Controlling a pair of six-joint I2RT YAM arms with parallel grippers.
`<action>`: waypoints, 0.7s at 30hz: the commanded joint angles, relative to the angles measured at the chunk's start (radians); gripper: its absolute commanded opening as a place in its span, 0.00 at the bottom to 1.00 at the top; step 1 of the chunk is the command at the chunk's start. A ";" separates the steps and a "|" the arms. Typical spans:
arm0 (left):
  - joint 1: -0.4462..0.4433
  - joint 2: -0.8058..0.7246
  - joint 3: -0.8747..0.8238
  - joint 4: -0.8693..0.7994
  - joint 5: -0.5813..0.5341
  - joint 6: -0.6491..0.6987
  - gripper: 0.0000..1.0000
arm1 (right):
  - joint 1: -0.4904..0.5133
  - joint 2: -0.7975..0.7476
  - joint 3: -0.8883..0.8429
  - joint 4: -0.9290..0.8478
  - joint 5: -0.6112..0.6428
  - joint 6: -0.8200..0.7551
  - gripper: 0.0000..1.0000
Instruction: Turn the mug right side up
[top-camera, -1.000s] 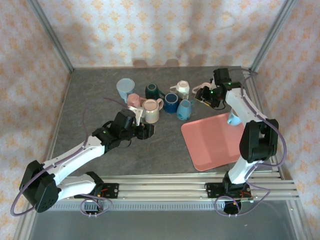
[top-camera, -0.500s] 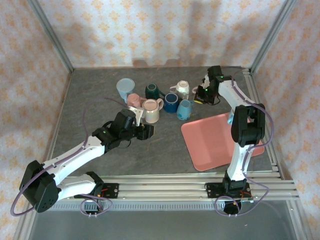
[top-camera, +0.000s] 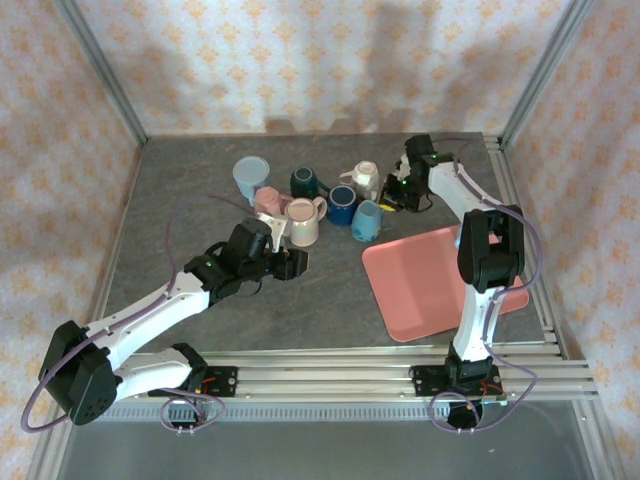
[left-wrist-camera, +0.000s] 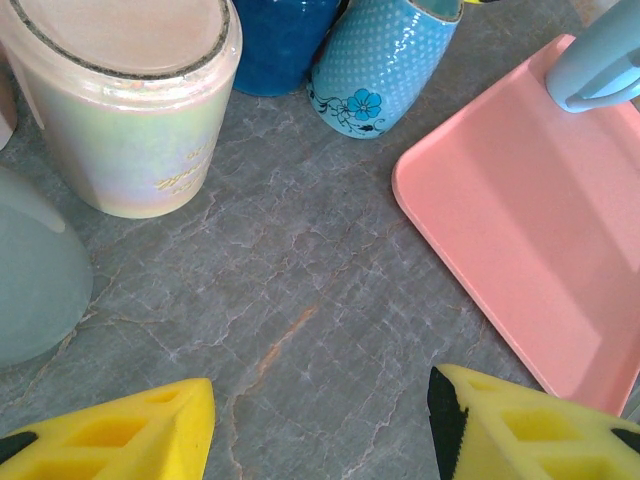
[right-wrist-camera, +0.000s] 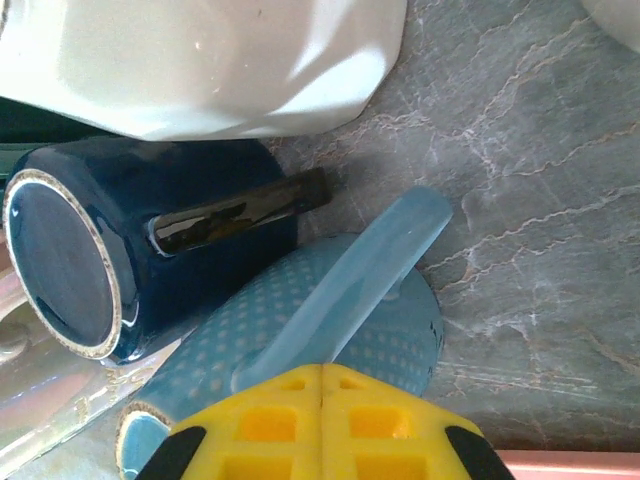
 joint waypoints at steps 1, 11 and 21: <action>0.005 -0.023 -0.002 -0.014 -0.001 0.004 0.59 | 0.028 -0.031 -0.044 0.005 -0.009 0.027 0.01; 0.005 -0.028 -0.010 -0.008 -0.005 -0.001 0.59 | 0.117 -0.128 -0.178 0.076 -0.014 0.100 0.01; 0.005 -0.026 -0.009 -0.014 -0.002 0.010 0.59 | 0.100 -0.283 -0.157 -0.013 0.136 -0.221 0.10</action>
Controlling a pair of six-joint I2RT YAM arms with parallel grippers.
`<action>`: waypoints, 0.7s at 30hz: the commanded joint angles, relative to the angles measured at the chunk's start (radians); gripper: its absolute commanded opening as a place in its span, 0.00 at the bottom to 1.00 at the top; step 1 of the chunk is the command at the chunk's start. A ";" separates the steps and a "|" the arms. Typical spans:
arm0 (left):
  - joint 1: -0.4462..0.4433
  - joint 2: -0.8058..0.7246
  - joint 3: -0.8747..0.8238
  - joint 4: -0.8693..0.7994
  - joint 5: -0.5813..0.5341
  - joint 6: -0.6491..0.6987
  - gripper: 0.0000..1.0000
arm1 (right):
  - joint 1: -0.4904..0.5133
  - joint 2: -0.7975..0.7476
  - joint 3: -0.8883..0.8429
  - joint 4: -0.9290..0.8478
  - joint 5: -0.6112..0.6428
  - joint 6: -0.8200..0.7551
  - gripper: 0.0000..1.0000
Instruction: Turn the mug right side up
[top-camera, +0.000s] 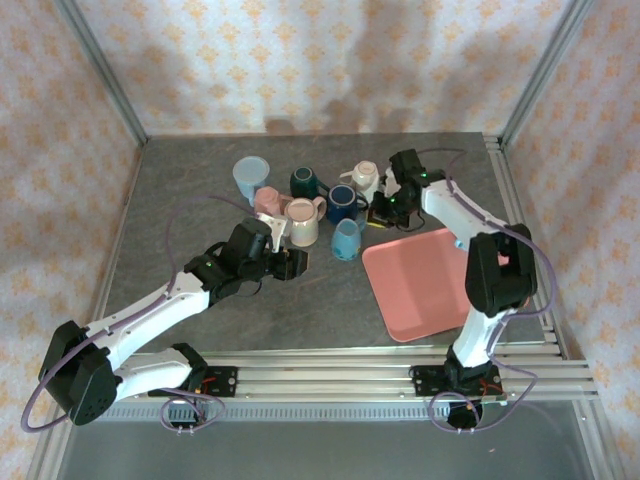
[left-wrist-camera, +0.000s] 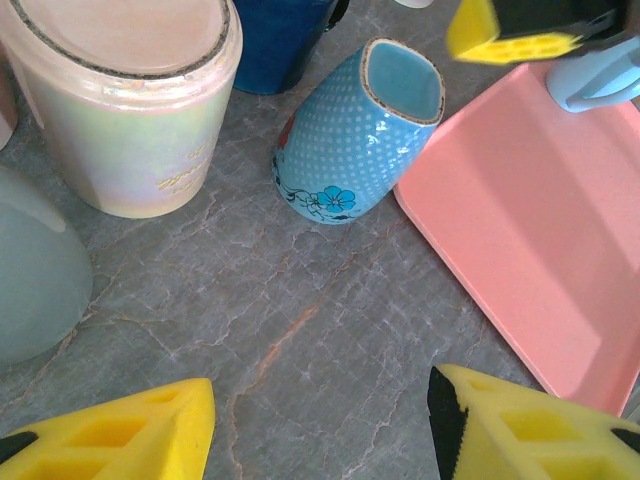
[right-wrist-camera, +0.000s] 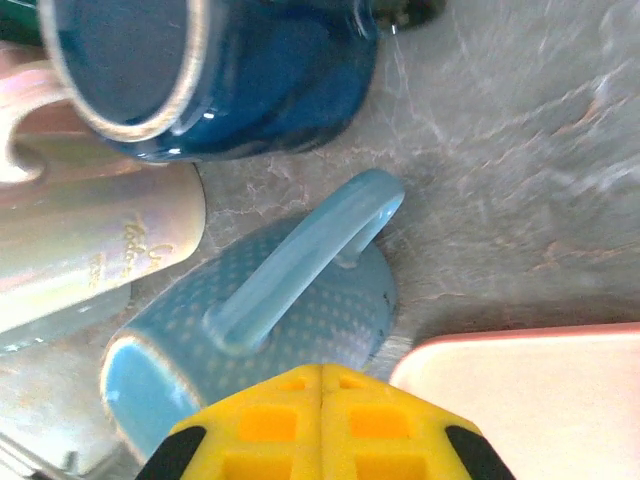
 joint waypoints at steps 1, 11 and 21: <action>0.005 -0.028 -0.008 -0.015 -0.001 0.011 0.59 | -0.017 -0.072 0.058 -0.066 0.108 -0.246 0.14; 0.005 -0.052 0.015 -0.085 0.011 0.047 0.59 | -0.017 -0.111 -0.005 -0.136 0.127 -1.379 0.54; 0.005 -0.058 -0.005 -0.093 0.017 0.047 0.59 | 0.015 0.031 0.046 -0.032 0.104 -1.714 0.61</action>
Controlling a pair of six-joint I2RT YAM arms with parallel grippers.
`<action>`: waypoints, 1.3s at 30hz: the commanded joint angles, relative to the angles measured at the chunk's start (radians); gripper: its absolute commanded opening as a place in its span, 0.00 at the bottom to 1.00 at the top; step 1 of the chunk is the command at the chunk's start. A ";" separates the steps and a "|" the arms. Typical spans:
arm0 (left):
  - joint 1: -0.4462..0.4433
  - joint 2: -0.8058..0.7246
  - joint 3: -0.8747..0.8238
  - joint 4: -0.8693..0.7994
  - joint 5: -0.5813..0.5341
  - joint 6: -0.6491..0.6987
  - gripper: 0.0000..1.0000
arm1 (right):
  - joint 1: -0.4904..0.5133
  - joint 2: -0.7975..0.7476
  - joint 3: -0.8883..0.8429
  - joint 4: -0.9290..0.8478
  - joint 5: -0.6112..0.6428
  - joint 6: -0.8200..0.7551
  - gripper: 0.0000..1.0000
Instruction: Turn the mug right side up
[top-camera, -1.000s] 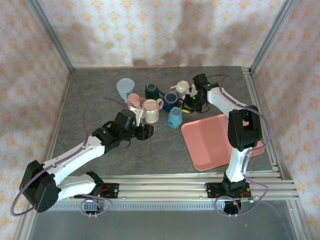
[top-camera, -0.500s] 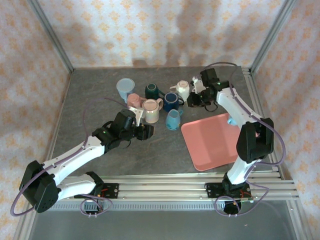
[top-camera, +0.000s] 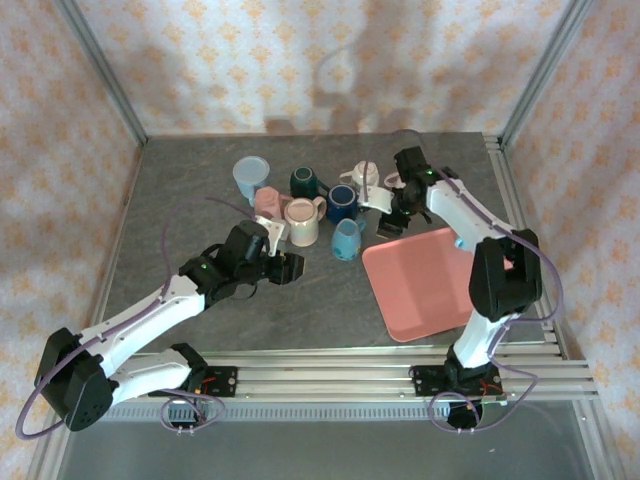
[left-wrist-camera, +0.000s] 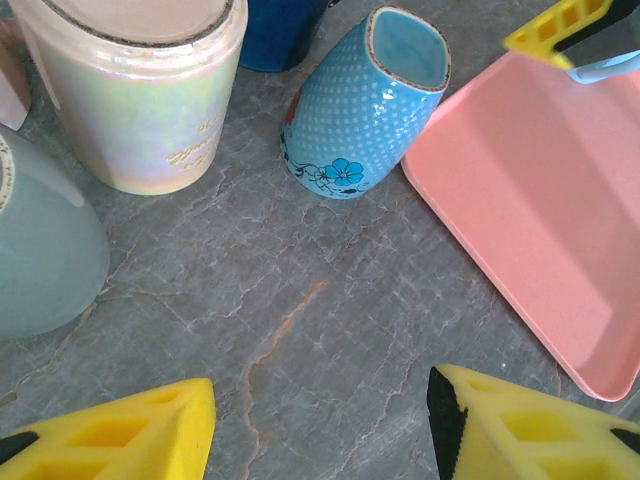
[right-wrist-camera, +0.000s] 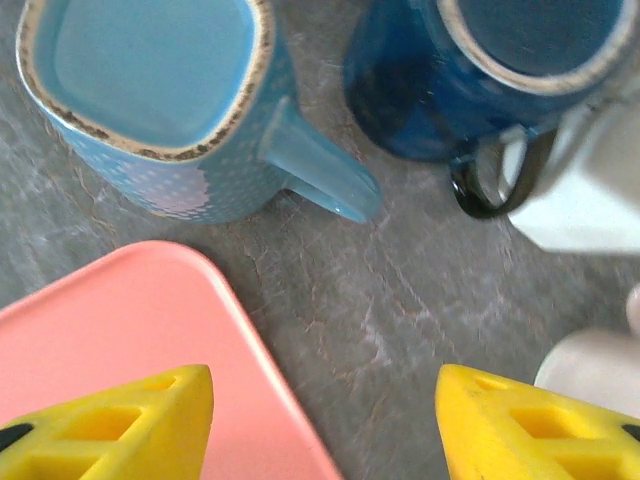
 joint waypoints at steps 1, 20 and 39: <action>0.005 -0.018 -0.006 -0.019 0.018 0.012 0.59 | 0.023 0.053 0.040 0.034 -0.006 -0.202 0.60; 0.005 0.041 0.008 -0.004 0.032 0.016 0.59 | 0.079 0.183 0.104 0.048 -0.033 -0.507 0.51; 0.005 0.004 -0.021 0.006 -0.003 -0.022 0.59 | 0.097 0.186 0.140 -0.154 -0.018 -0.500 0.32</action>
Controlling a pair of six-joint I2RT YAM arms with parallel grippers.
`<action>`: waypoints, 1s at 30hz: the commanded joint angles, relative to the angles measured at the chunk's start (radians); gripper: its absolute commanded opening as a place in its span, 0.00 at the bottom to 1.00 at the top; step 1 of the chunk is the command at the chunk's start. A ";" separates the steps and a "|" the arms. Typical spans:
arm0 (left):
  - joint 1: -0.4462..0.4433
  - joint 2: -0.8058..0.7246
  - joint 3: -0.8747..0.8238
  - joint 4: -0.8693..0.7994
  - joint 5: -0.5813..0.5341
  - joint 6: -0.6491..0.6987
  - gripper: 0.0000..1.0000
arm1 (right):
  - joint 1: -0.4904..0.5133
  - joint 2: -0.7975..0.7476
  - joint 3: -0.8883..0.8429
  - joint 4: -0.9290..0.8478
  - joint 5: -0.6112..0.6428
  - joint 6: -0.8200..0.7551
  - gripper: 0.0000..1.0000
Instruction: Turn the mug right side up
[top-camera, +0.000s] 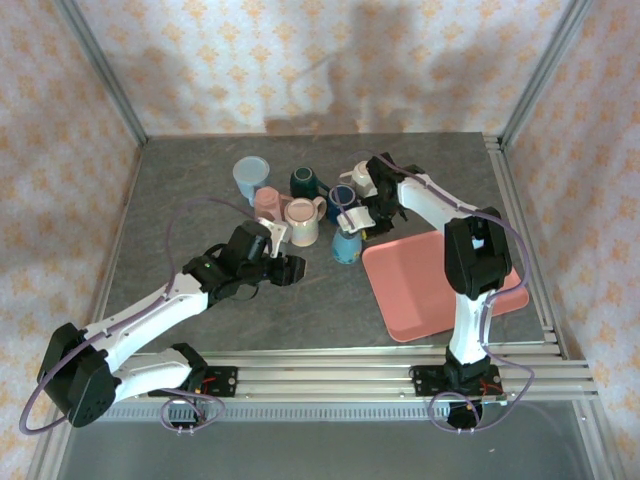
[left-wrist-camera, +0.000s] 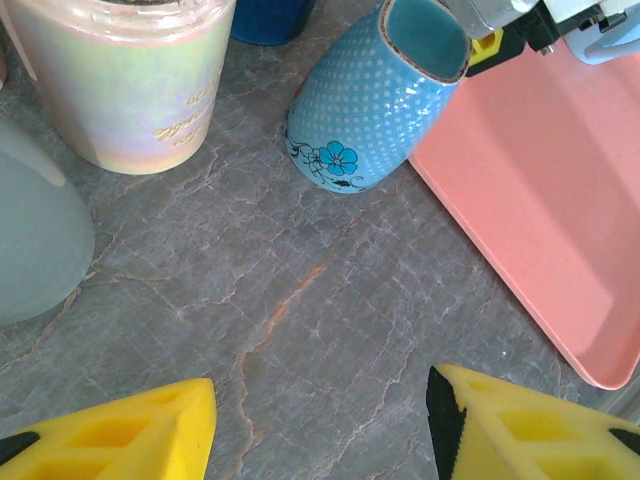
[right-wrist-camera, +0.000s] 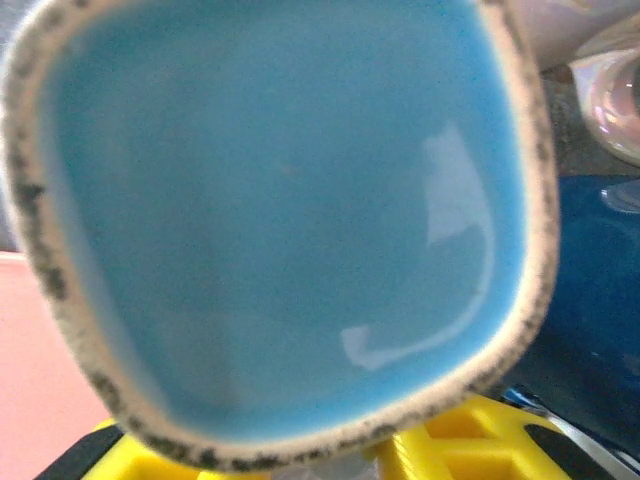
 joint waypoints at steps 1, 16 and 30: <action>0.005 -0.022 -0.017 0.006 -0.027 -0.016 0.59 | 0.009 -0.019 0.013 -0.104 0.011 0.022 0.32; 0.005 -0.026 -0.017 0.011 -0.034 -0.030 0.59 | 0.015 -0.021 -0.017 -0.095 0.020 0.069 0.09; 0.005 -0.084 0.008 -0.006 -0.031 -0.072 0.59 | 0.016 -0.185 -0.096 -0.029 -0.121 0.330 0.00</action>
